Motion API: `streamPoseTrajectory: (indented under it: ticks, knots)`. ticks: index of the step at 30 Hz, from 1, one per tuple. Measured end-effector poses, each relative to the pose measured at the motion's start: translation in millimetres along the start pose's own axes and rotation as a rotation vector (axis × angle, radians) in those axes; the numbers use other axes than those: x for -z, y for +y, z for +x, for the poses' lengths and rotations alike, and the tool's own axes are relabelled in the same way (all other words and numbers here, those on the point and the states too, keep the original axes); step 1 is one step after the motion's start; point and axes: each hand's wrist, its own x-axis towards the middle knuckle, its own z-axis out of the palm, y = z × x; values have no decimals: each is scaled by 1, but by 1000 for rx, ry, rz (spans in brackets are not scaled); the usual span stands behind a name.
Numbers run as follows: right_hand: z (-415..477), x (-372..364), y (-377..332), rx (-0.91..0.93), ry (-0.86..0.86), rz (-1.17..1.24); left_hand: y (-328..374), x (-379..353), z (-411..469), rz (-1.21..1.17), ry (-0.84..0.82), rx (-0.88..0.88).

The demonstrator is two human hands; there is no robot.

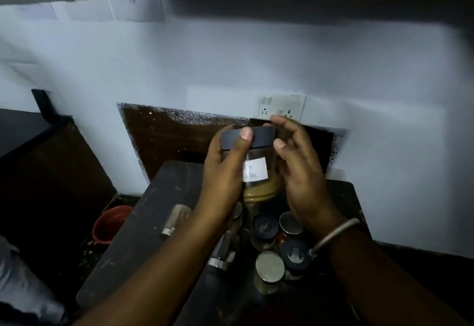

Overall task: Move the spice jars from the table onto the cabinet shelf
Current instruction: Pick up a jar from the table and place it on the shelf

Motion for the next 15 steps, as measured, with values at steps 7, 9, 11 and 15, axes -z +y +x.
streamPoseTrajectory:
  ticks: [7,9,11,15]
  knots:
    - [-7,-3,-44,166,-34,115,37,-19,-10,-7,-164,-39]
    - [-8,-6,-57,207,-38,133,43,-24,-15,-50,-162,-30]
    - [-11,-10,-65,241,-36,158,47,-30,-19,-81,-172,-39]
    - [-14,-11,-73,294,-24,177,50,-35,-20,-157,-221,-52]
